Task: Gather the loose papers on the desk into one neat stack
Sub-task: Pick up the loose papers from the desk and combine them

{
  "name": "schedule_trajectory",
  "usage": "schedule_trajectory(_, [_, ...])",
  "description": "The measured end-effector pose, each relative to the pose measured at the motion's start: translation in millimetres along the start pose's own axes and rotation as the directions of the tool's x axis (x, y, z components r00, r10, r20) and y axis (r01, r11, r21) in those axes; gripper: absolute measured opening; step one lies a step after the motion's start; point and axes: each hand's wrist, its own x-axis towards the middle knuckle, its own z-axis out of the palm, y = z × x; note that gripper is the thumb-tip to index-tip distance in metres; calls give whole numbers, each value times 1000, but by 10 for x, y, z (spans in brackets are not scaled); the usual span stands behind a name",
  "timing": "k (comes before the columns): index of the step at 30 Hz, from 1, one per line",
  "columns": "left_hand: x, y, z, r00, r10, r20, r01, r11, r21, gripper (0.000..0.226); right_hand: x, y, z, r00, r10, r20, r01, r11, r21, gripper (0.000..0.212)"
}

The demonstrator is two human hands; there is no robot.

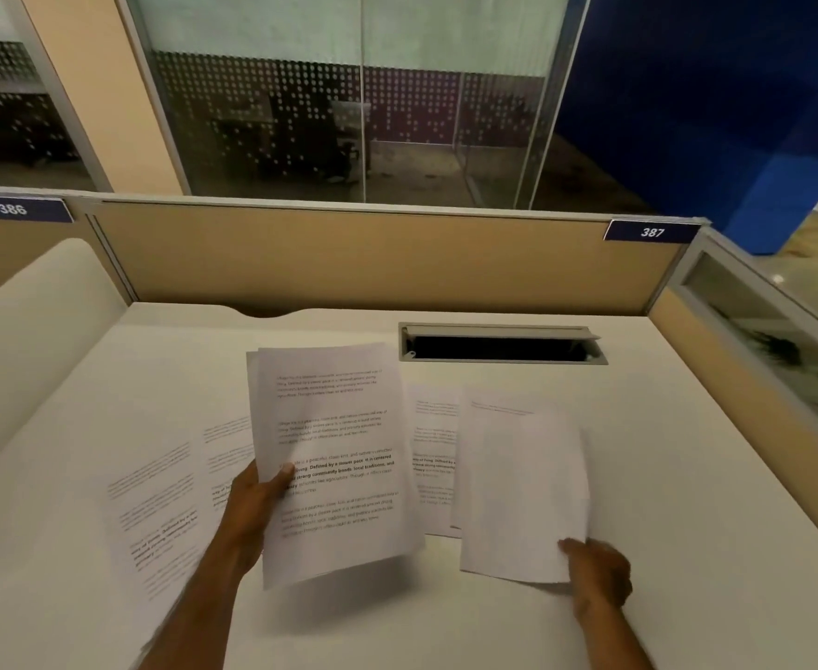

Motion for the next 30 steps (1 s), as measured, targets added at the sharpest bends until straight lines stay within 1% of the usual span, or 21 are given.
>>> schedule_trajectory(1, [11,11,1,1000,0,-3,0,1000,-3,32,-18,-127,-39,998,-31,-53,36,995,97,35])
schedule_trajectory(3, [30,33,6,1000,5,-3,-5,1000,-5,32,-75,-449,-153,970,-144,-197,190,953,236,34])
schedule_trajectory(4, [39,42,7,1000,7,-3,-7,1000,-8,32,-108,-622,-215,934,-223,-280,296,920,255,31])
schedule_trajectory(5, [50,51,12,1000,7,-3,-7,1000,-11,32,-147,-785,-269,880,-317,-353,410,882,230,28])
schedule_trajectory(6, [61,60,17,1000,9,-5,-9,1000,-13,32,-185,-926,-306,806,-429,-407,525,836,160,25])
schedule_trajectory(7, [66,69,14,1000,12,-5,-12,1000,-15,33,-220,-1035,-311,713,-552,-432,629,776,49,23])
schedule_trajectory(8, [77,76,20,1000,14,-3,-14,1000,-12,33,-244,-1111,-290,610,-671,-421,710,699,-87,20])
schedule_trajectory(9, [86,83,27,1000,15,-1,-15,1000,-9,32,-262,-1150,-236,516,-772,-371,760,612,-218,19])
schedule_trajectory(10, [91,89,33,1000,16,0,-16,1000,-7,31,-277,-1157,-147,450,-842,-296,782,532,-325,21])
schedule_trajectory(11, [98,91,47,1000,17,2,-17,1000,-5,29,-280,-1139,-42,431,-878,-207,781,478,-402,24])
schedule_trajectory(12, [108,91,63,1000,18,2,-18,1000,-2,28,-278,-1104,73,448,-887,-111,769,446,-458,27])
schedule_trajectory(15, [127,84,95,1000,17,-1,-17,1000,4,26,-192,-920,434,580,-798,162,710,398,-581,30])
schedule_trajectory(17, [135,82,107,1000,13,-5,-13,1000,6,26,-127,-743,660,610,-726,316,700,308,-645,36])
schedule_trajectory(19, [145,76,114,1000,11,-11,-11,1000,4,26,-113,-593,844,626,-664,409,699,245,-671,38])
schedule_trajectory(22, [158,73,119,1000,9,-17,-9,1000,4,25,-136,-415,1037,665,-569,484,700,250,-669,36])
schedule_trajectory(23, [164,75,118,1000,9,-17,-9,1000,6,27,-162,-382,1069,682,-543,491,700,290,-653,43])
schedule_trajectory(24, [172,76,118,1000,10,-17,-10,1000,8,28,-179,-357,1083,696,-522,493,701,346,-624,57])
schedule_trajectory(25, [182,74,117,1000,11,-20,-11,1000,10,30,-183,-347,1069,712,-520,471,695,427,-579,67])
schedule_trajectory(26, [192,76,118,1000,14,-22,-13,1000,14,31,-158,-357,1029,733,-536,418,677,519,-522,71])
schedule_trajectory(28, [211,79,117,1000,17,-26,-17,1000,15,31,-13,-413,870,813,-532,238,578,686,-442,67])
schedule_trajectory(30, [231,78,112,999,16,-29,-16,1000,6,27,252,-439,677,896,-442,43,403,768,-497,52])
